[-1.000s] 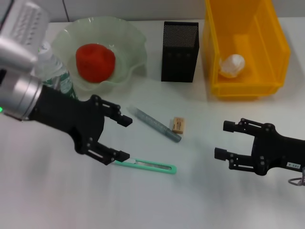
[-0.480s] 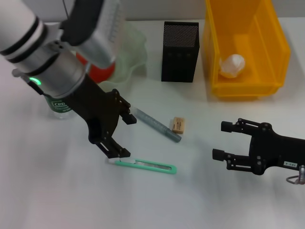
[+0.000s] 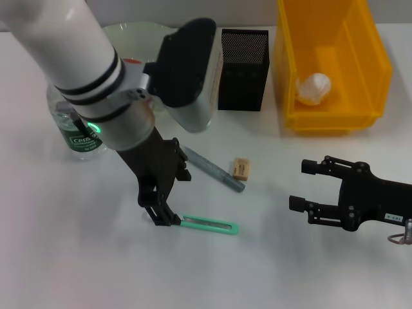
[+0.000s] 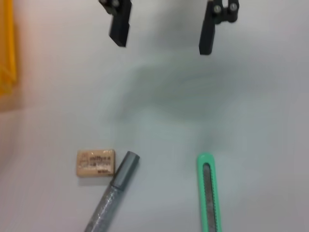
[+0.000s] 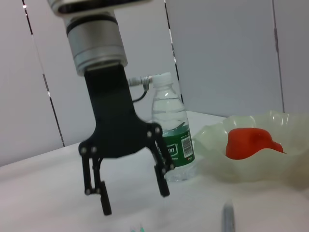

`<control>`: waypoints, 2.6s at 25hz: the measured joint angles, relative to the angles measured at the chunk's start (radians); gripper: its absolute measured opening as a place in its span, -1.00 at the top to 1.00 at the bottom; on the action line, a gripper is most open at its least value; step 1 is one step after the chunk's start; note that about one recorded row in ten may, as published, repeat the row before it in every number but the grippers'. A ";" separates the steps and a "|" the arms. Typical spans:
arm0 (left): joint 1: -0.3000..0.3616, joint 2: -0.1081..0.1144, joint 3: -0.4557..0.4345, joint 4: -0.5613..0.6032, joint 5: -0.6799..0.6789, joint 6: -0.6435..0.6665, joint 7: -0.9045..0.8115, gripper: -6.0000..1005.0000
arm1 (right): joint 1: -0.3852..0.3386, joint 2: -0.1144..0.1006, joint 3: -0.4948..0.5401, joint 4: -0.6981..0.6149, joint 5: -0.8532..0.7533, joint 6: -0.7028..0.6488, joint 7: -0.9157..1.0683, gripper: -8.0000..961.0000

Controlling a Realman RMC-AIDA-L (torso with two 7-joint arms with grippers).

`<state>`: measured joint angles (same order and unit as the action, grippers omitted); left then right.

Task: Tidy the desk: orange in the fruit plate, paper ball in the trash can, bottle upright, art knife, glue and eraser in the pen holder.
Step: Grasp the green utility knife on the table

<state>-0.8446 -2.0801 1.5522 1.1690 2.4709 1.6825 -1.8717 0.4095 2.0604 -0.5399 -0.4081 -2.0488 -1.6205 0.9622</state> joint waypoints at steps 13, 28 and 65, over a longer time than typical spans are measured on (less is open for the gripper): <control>-0.055 0.000 0.140 -0.117 0.014 -0.074 -0.135 -0.56 | 0.005 0.003 -0.007 0.000 0.002 0.008 -0.007 -0.64; -0.059 0.000 0.185 -0.138 0.041 -0.097 -0.169 -0.30 | 0.009 0.003 -0.008 0.000 0.002 0.001 -0.008 -0.64; -0.066 0.000 0.244 -0.179 0.050 -0.146 -0.185 0.28 | 0.015 0.003 -0.008 0.002 0.004 -0.003 -0.017 -0.64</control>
<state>-0.9103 -2.0800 1.7960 0.9904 2.5212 1.5366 -2.0564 0.4249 2.0632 -0.5475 -0.4061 -2.0447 -1.6231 0.9449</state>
